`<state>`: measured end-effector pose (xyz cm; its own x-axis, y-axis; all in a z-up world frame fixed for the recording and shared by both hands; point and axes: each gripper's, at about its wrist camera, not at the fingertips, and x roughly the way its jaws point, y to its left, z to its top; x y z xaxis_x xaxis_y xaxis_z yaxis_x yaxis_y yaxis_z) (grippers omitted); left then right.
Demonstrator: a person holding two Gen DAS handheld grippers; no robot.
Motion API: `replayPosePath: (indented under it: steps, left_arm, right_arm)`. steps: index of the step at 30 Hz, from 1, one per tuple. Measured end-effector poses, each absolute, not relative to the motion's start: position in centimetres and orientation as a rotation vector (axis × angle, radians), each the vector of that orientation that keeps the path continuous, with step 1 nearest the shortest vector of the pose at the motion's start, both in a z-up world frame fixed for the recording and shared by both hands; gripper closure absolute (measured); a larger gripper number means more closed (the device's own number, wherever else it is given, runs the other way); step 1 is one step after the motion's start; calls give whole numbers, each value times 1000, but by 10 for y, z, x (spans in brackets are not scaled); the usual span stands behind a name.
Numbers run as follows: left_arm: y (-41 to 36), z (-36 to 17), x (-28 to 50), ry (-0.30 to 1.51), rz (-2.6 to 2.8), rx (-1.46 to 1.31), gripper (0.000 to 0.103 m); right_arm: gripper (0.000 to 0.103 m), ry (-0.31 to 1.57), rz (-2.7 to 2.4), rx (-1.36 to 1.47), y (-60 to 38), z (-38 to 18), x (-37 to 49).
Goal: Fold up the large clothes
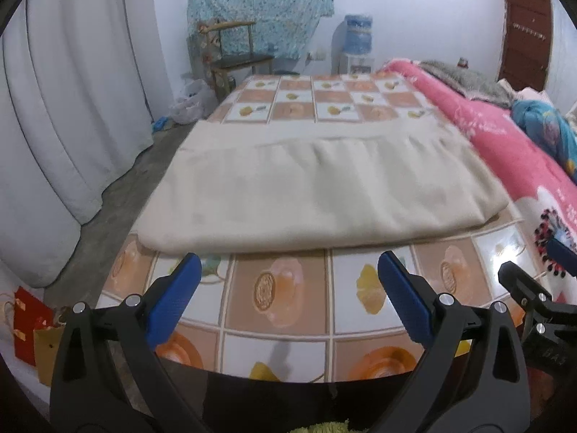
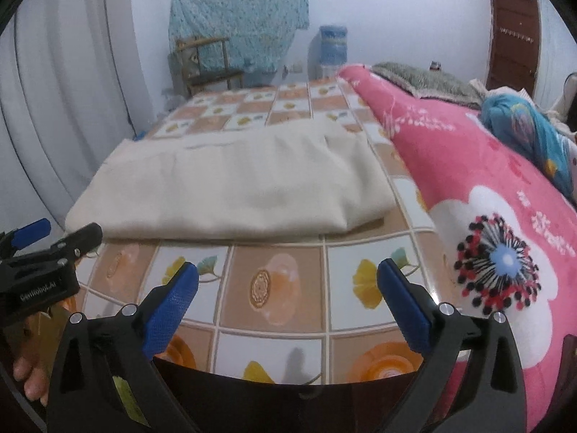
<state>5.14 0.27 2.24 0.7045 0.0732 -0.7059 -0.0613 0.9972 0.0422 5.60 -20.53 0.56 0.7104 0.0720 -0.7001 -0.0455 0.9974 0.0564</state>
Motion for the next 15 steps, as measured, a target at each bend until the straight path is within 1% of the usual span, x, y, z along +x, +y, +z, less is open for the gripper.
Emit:
replayPosePath:
  steps: [8, 15]
  left_arm:
    - [0, 6, 59, 867, 110, 24, 8]
    - [2, 2, 62, 887, 115, 17, 8]
  right_arm:
    - [7, 842, 63, 52, -203, -8, 67]
    - [7, 866, 72, 45, -199, -11, 72]
